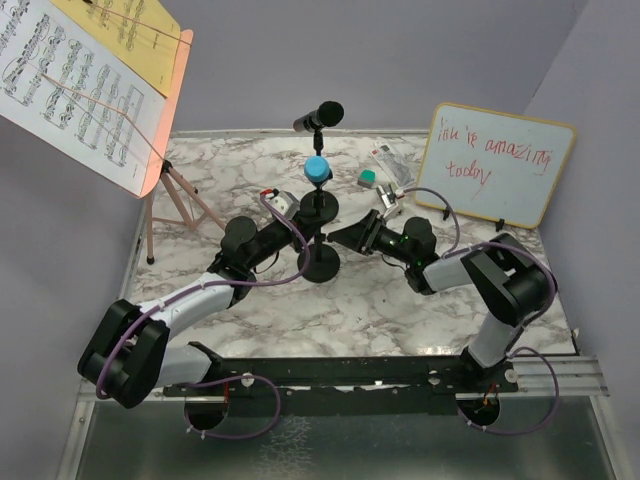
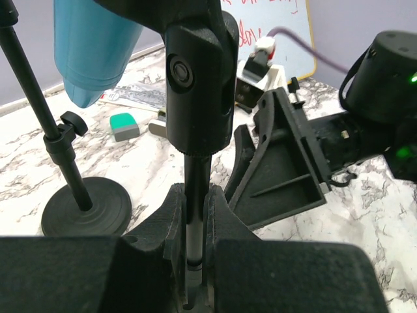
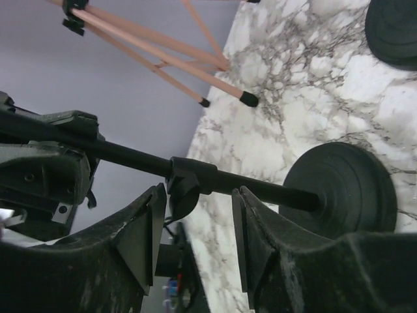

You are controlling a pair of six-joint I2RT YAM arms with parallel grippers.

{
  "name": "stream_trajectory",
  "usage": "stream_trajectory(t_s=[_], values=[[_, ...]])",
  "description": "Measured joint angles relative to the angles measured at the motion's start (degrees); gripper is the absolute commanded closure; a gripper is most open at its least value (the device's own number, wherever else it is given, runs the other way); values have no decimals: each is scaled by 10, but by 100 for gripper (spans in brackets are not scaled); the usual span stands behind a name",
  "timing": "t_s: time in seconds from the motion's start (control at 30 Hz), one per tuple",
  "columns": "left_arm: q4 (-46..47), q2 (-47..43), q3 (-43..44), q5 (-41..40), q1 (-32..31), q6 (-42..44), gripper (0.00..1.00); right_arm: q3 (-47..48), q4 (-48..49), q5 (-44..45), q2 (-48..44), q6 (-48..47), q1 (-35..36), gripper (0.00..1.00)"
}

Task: Pack up the instrument practice props
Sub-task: Unscrew the knob on the microphone stand.

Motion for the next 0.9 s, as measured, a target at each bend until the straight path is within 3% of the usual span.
stream_trajectory(t_s=[0.27, 0.43, 0.5, 0.7, 0.9], values=[[-3, -2, 0, 0, 0, 0, 100, 2, 210, -74, 130, 159, -14, 75], [-3, -2, 0, 1, 0, 1, 100, 10, 239, -96, 149, 196, -18, 97], [-3, -2, 0, 0, 0, 1, 100, 15, 239, -108, 151, 191, -21, 100], [-5, -3, 0, 1, 2, 3, 100, 41, 206, -157, 141, 80, -26, 100], [-8, -6, 0, -3, 6, 4, 100, 84, -20, -179, 50, -172, -25, 100]])
